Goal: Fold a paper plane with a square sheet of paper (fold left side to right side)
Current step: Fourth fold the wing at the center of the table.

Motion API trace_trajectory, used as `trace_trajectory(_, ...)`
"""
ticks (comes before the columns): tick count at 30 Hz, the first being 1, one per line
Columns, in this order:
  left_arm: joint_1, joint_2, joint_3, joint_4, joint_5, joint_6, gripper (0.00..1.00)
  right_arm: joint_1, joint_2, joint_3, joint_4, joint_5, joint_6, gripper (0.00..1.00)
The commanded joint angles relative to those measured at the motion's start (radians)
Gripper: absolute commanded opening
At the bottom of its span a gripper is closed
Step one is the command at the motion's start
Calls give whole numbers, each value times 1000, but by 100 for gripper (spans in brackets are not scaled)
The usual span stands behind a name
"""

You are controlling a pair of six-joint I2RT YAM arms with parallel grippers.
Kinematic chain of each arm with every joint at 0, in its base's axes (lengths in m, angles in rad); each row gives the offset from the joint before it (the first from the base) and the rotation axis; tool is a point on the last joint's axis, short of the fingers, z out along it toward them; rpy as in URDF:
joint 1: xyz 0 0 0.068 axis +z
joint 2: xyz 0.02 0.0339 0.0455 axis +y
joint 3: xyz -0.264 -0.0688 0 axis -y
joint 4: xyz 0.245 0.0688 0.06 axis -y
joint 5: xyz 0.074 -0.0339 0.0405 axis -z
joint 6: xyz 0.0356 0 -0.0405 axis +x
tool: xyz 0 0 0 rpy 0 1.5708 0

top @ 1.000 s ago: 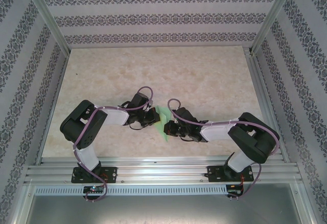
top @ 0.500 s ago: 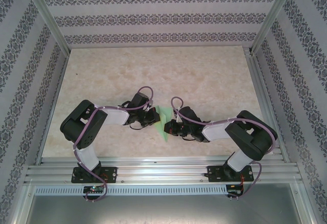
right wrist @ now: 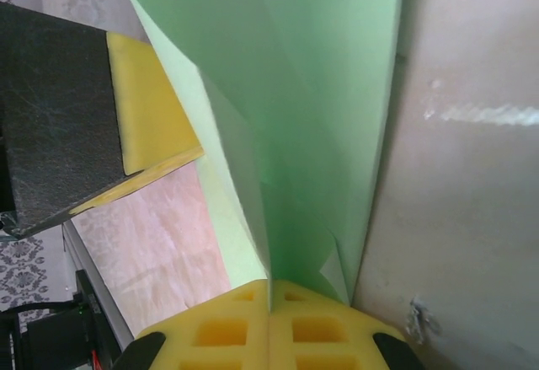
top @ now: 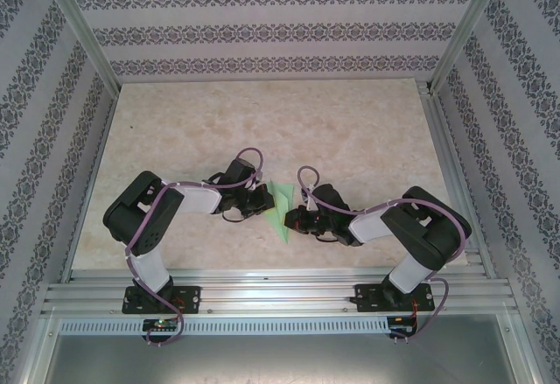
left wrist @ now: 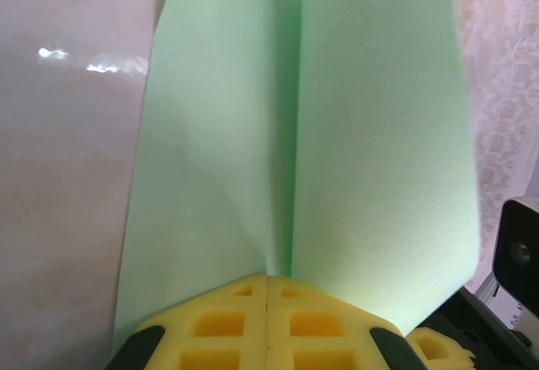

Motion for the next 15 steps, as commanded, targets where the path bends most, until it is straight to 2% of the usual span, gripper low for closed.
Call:
trace_trajectory(1, -13, 48, -12, -102, -90, 31, 3, -14, 17, -20, 44, -18, 7, 2)
trace_trajectory(6, -13, 19, -7, -119, -89, 40, 4, -14, 51, -28, 81, -28, 17, 2)
trace_trajectory(12, -12, -92, 38, -238, -114, 104, 8, -14, 97, -37, 142, -37, 39, 2)
trace_trajectory(15, -12, -122, 57, -255, -89, 120, 8, -14, 94, -42, 136, -29, 36, 2)
